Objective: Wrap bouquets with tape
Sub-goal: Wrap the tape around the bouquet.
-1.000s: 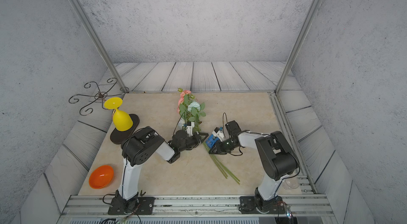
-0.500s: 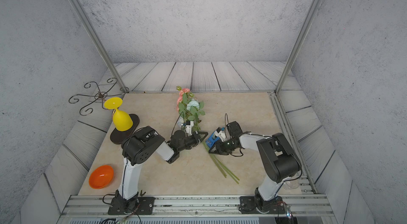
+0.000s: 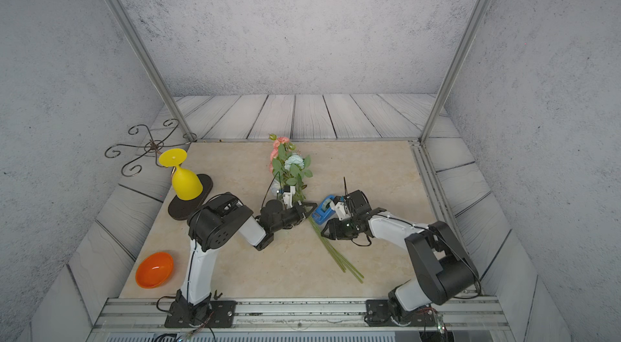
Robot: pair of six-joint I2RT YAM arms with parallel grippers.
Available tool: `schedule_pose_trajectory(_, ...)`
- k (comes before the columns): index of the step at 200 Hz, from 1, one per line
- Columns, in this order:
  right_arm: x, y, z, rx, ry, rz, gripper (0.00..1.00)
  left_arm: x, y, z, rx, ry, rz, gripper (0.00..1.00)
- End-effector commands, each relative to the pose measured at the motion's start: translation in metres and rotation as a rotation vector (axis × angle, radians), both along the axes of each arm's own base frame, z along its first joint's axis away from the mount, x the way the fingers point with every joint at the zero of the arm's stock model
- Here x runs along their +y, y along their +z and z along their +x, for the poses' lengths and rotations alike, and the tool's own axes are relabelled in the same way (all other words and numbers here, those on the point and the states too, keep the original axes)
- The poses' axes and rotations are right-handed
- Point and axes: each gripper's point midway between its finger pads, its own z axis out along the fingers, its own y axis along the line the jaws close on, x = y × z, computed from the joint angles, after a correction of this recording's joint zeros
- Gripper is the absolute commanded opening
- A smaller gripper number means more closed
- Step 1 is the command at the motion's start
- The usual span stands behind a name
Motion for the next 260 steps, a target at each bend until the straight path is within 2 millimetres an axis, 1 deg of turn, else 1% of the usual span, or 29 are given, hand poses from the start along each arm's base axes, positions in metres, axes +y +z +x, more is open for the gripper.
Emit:
schedule_pose_trajectory(1,-0.005,0.006,0.004,-0.005,-0.021,-0.023,0.55,-0.004,0.004,0.000,-0.067,-0.016,0.000,0.00)
schedule_pose_trajectory(18,0.002,-0.003,0.005,0.011,0.014,-0.012,0.55,-0.004,0.007,0.001,-0.090,-0.018,0.005,0.00)
schedule_pose_trajectory(34,0.007,-0.010,0.008,-0.002,0.057,-0.006,0.55,-0.002,0.003,0.003,-0.075,-0.012,0.006,0.00)
schedule_pose_trajectory(44,0.013,-0.014,0.011,-0.011,0.092,0.011,0.56,-0.003,0.000,0.002,-0.072,-0.017,0.009,0.00)
schedule_pose_trajectory(64,0.026,-0.019,0.016,-0.012,0.153,0.025,0.55,-0.004,0.000,0.000,-0.071,-0.024,0.007,0.00)
schedule_pose_trajectory(94,0.046,-0.019,0.022,-0.030,0.189,0.065,0.55,-0.002,0.005,0.001,-0.079,-0.018,0.004,0.00)
schedule_pose_trajectory(111,0.051,-0.017,0.026,-0.039,0.192,0.069,0.55,-0.004,0.001,0.002,-0.061,-0.017,-0.001,0.00)
schedule_pose_trajectory(129,0.050,-0.022,0.025,-0.035,0.190,0.059,0.54,-0.005,0.004,0.004,-0.066,-0.014,-0.006,0.00)
schedule_pose_trajectory(137,0.049,-0.026,0.023,-0.030,0.188,0.047,0.51,-0.005,0.008,0.004,-0.077,-0.014,-0.010,0.00)
schedule_pose_trajectory(162,0.046,-0.039,0.015,-0.050,0.205,-0.031,0.41,-0.005,0.010,0.006,-0.068,-0.004,-0.021,0.00)
schedule_pose_trajectory(177,0.045,-0.045,0.015,-0.061,0.206,-0.092,0.28,-0.005,0.009,0.006,-0.066,-0.003,-0.019,0.00)
schedule_pose_trajectory(178,0.045,-0.045,0.016,-0.061,0.206,-0.094,0.26,-0.005,0.008,0.006,-0.065,-0.003,-0.019,0.00)
schedule_pose_trajectory(185,0.045,-0.045,0.016,-0.066,0.205,-0.100,0.19,-0.005,0.009,0.007,-0.069,-0.002,-0.018,0.00)
schedule_pose_trajectory(204,0.038,-0.048,0.018,-0.075,0.178,-0.147,0.08,-0.004,0.007,0.008,-0.063,0.006,-0.017,0.00)
schedule_pose_trajectory(230,0.023,-0.049,0.020,-0.116,0.182,-0.294,0.00,-0.002,0.004,0.008,-0.053,0.009,-0.015,0.00)
schedule_pose_trajectory(254,0.015,-0.042,0.023,-0.154,0.197,-0.390,0.00,0.002,-0.002,0.008,-0.034,0.028,-0.006,0.00)
schedule_pose_trajectory(260,0.013,-0.042,0.022,-0.161,0.203,-0.421,0.00,0.004,-0.004,0.009,-0.023,0.034,-0.006,0.03)
